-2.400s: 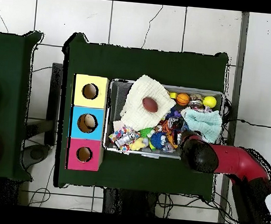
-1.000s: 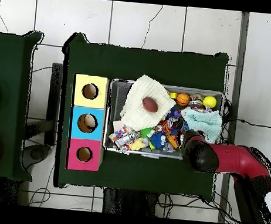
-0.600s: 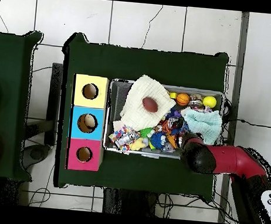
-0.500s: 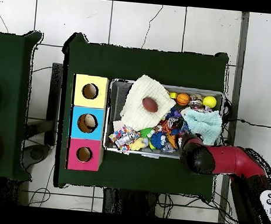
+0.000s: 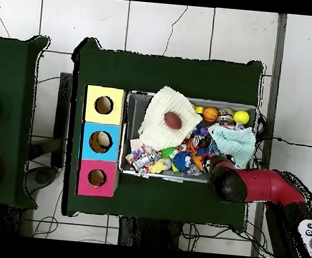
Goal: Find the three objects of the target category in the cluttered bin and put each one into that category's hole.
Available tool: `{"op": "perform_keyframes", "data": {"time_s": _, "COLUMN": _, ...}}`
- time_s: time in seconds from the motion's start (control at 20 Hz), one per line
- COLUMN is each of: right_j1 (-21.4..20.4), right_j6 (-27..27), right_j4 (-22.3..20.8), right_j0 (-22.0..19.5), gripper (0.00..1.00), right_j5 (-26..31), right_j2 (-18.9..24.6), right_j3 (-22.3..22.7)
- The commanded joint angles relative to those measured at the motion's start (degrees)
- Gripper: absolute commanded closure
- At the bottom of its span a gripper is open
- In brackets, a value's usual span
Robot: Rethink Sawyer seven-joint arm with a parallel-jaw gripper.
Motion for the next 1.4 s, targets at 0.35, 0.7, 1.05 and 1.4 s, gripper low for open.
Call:
{"op": "perform_keyframes", "data": {"time_s": 0.35, "right_j1": 1.9, "right_j6": -0.2, "right_j4": -5.6, "right_j0": 1.1, "gripper": 0.00, "right_j5": -3.4, "right_j2": -1.7, "right_j3": -1.5}}
{"op": "perform_keyframes", "data": {"time_s": 0.7, "right_j1": -1.6, "right_j6": -2.4, "right_j4": -3.1, "right_j0": 0.1, "gripper": 0.00, "right_j5": -1.7, "right_j2": 0.4, "right_j3": -0.5}}
{"op": "perform_keyframes", "data": {"time_s": 1.05, "right_j1": -3.4, "right_j6": -3.9, "right_j4": -0.5, "right_j0": -1.0, "gripper": 0.00, "right_j5": -0.1, "right_j2": 2.8, "right_j3": 0.2}}
{"op": "perform_keyframes", "data": {"time_s": 1.4, "right_j1": 0.2, "right_j6": -1.7, "right_j4": -3.2, "right_j0": -0.5, "gripper": 0.00, "right_j5": -2.7, "right_j2": 0.9, "right_j3": -0.5}}
